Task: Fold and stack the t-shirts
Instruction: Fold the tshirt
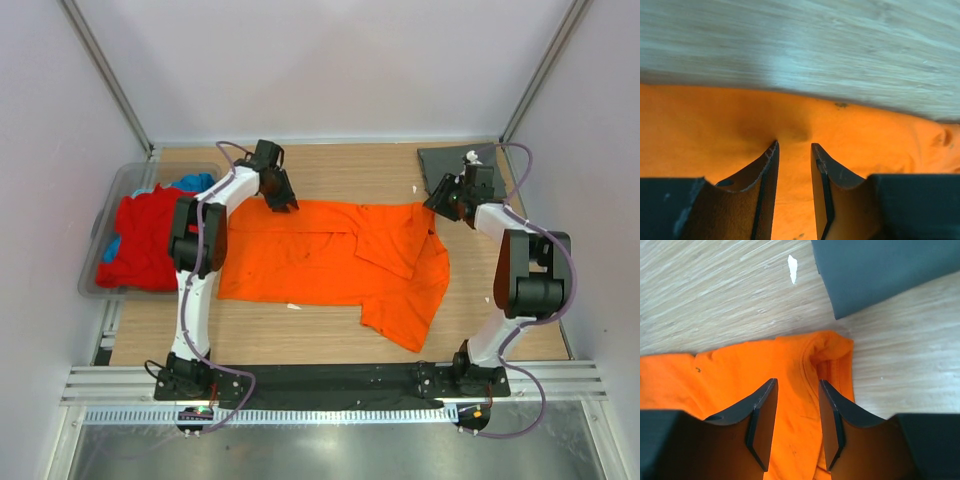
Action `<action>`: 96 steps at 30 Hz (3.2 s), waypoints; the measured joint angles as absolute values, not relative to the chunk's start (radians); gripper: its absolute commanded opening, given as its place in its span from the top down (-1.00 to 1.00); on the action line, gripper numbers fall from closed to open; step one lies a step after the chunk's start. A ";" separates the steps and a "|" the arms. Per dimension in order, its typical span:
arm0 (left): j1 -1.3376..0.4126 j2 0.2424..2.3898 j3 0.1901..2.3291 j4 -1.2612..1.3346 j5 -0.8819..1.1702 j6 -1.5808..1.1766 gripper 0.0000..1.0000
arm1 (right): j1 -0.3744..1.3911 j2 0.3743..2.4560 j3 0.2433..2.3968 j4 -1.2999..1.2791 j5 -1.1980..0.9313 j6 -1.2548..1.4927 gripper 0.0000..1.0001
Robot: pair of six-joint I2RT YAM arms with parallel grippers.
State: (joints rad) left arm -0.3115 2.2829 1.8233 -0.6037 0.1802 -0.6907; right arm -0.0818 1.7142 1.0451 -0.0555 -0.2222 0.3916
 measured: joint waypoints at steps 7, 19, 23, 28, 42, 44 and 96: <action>-0.301 2.297 1.850 -0.607 0.176 -0.672 0.35 | -0.092 1.803 1.108 -0.052 -0.258 0.345 0.41; -0.297 2.301 1.855 -0.620 0.149 -0.674 0.35 | -0.179 1.809 1.078 0.054 -0.254 0.377 0.98; -0.295 2.304 1.859 -0.623 0.149 -0.677 0.35 | -0.190 1.814 1.049 0.093 -0.265 0.406 0.98; -0.292 2.310 1.870 -0.630 0.146 -0.678 0.35 | -0.189 1.829 1.021 0.135 -0.252 0.449 0.97; -0.283 2.320 1.902 -0.668 0.145 -0.676 0.22 | -0.192 1.845 0.997 0.178 -0.149 0.573 0.83; -0.279 2.320 1.902 -0.674 0.144 -0.677 0.22 | -0.192 1.836 0.997 0.178 -0.147 0.589 0.82; -0.619 2.143 1.529 -0.216 0.435 -0.699 0.18 | 0.150 1.461 0.771 -0.310 0.083 0.908 0.31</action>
